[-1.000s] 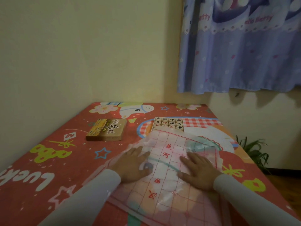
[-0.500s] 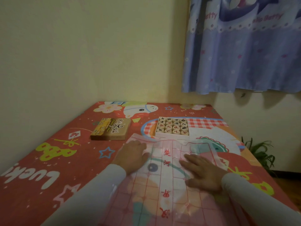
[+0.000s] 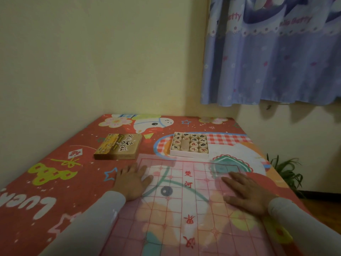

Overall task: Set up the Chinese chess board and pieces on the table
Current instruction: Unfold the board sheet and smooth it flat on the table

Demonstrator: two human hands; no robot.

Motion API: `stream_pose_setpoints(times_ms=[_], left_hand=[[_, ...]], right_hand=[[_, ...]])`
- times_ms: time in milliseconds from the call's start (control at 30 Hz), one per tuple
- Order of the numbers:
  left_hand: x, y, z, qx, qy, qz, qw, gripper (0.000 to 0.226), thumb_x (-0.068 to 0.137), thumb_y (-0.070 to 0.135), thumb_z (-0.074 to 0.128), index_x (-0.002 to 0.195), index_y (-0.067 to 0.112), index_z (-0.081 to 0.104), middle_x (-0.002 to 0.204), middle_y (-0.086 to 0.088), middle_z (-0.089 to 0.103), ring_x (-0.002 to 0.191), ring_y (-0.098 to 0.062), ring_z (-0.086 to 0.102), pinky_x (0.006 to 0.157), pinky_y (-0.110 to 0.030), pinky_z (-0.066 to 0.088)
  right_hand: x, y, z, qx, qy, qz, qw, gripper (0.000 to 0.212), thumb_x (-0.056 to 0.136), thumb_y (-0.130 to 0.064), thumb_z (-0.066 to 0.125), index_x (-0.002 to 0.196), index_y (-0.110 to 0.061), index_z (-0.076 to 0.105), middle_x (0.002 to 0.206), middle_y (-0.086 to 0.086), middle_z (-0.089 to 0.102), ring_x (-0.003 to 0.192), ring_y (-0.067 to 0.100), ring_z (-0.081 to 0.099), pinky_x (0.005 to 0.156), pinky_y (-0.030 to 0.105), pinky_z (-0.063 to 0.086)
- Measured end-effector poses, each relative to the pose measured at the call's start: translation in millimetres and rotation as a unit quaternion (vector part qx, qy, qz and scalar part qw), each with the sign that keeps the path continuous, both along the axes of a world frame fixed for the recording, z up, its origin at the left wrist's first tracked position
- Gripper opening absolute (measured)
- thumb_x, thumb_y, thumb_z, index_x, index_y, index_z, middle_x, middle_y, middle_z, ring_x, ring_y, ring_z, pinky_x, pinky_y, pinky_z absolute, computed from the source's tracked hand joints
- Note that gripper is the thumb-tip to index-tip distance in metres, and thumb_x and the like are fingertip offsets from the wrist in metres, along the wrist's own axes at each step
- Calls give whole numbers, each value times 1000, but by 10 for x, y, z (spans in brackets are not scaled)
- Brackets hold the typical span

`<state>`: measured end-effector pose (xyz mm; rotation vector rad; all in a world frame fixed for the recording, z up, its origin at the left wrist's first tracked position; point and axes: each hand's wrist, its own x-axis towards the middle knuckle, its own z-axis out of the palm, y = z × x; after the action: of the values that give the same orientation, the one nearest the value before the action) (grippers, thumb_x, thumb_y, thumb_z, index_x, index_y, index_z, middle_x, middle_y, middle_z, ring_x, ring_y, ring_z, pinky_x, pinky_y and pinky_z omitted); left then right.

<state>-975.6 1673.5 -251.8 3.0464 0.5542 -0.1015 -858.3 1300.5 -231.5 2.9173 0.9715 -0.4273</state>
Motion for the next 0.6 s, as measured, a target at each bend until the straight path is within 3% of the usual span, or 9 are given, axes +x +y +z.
stream_pose_setpoints(times_ms=[133, 200, 333, 400, 500, 600], left_hand=[[40, -118, -68, -6, -8, -35, 999, 68, 93, 66, 18, 153, 33, 13, 162, -3, 8, 148, -30, 1, 118, -49, 4], [77, -147, -60, -11, -5, -38, 999, 67, 93, 64, 19, 152, 33, 14, 161, -4, 9, 147, -32, 2, 118, -50, 4], [140, -108, 42, 51, -27, -16, 998, 61, 92, 50, 20, 147, 26, 26, 156, -11, 23, 140, -34, 24, 114, -49, 17], [164, -116, 84, 70, -69, -24, 995, 61, 90, 46, 18, 146, 23, 30, 153, -12, 29, 137, -33, 28, 113, -46, 21], [192, -225, 35, 11, -87, -95, 992, 61, 96, 53, 20, 150, 26, 25, 158, -9, 21, 145, -28, 16, 118, -42, 12], [177, -266, -94, -15, -30, -127, 991, 67, 92, 65, 18, 152, 35, 15, 162, -4, 8, 148, -26, 4, 119, -43, 6]], right_hand=[[-14, 25, 87, 27, -114, -22, 993, 77, 80, -77, 17, 147, -38, 24, 154, -6, 28, 139, 16, 27, 111, 33, 23], [-49, 118, 127, 68, -129, -36, 989, 72, 85, -74, 23, 145, -35, 31, 151, -6, 33, 135, 16, 33, 109, 33, 28], [-58, 291, 62, 87, -91, -27, 992, 70, 89, -68, 29, 148, -32, 24, 157, 0, 22, 142, 22, 23, 114, 36, 21], [-22, 328, -67, 70, -66, -27, 995, 84, 80, -81, 15, 150, -34, 15, 160, -1, 12, 146, 23, 13, 118, 40, 14], [62, 352, -241, 76, -68, -36, 994, 114, 54, -92, -16, 151, -36, 8, 161, -1, 5, 147, 23, 5, 120, 45, 6], [103, 367, -259, 69, -70, -33, 995, 116, 51, -92, -20, 151, -39, 4, 161, -2, 0, 148, 22, 0, 118, 44, 0]])
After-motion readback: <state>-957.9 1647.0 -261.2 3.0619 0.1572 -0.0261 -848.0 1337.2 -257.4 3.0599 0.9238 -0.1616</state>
